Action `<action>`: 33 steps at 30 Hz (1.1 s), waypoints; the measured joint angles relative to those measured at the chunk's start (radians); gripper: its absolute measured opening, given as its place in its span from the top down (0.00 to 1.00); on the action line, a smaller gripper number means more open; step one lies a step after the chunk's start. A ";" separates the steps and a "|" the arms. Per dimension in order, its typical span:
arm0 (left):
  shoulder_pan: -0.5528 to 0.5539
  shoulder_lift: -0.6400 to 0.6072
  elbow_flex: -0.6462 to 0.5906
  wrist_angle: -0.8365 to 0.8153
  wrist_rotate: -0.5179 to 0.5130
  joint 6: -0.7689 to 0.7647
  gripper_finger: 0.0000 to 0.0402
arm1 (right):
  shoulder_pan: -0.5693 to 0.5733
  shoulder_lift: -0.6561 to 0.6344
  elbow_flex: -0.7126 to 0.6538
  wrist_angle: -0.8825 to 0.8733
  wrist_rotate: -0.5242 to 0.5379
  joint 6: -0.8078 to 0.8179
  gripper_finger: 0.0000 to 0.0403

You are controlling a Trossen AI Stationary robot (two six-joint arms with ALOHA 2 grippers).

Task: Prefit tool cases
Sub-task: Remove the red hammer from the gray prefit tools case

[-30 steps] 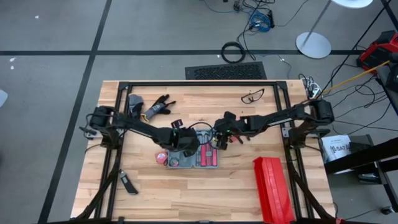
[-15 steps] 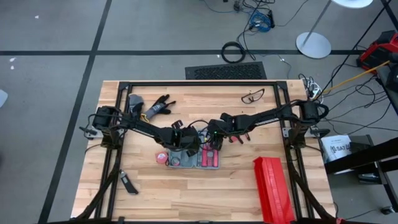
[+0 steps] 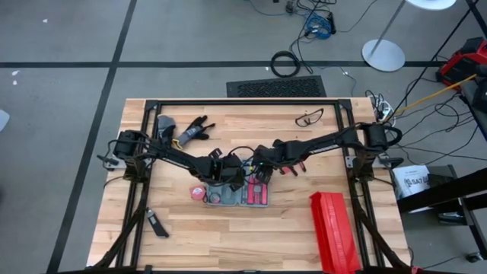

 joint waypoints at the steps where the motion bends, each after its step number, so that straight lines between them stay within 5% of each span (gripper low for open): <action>1: 0.000 0.000 0.000 0.000 -0.001 0.000 0.66 | 0.000 0.014 0.002 0.002 0.006 0.007 0.59; 14: -0.014 0.000 -0.001 0.004 0.003 -0.027 0.66 | -0.037 0.080 0.008 0.017 0.044 -0.006 0.64; 33: -0.031 0.000 -0.001 0.004 0.009 -0.124 0.66 | 0.010 0.043 0.100 -0.183 0.062 0.049 0.63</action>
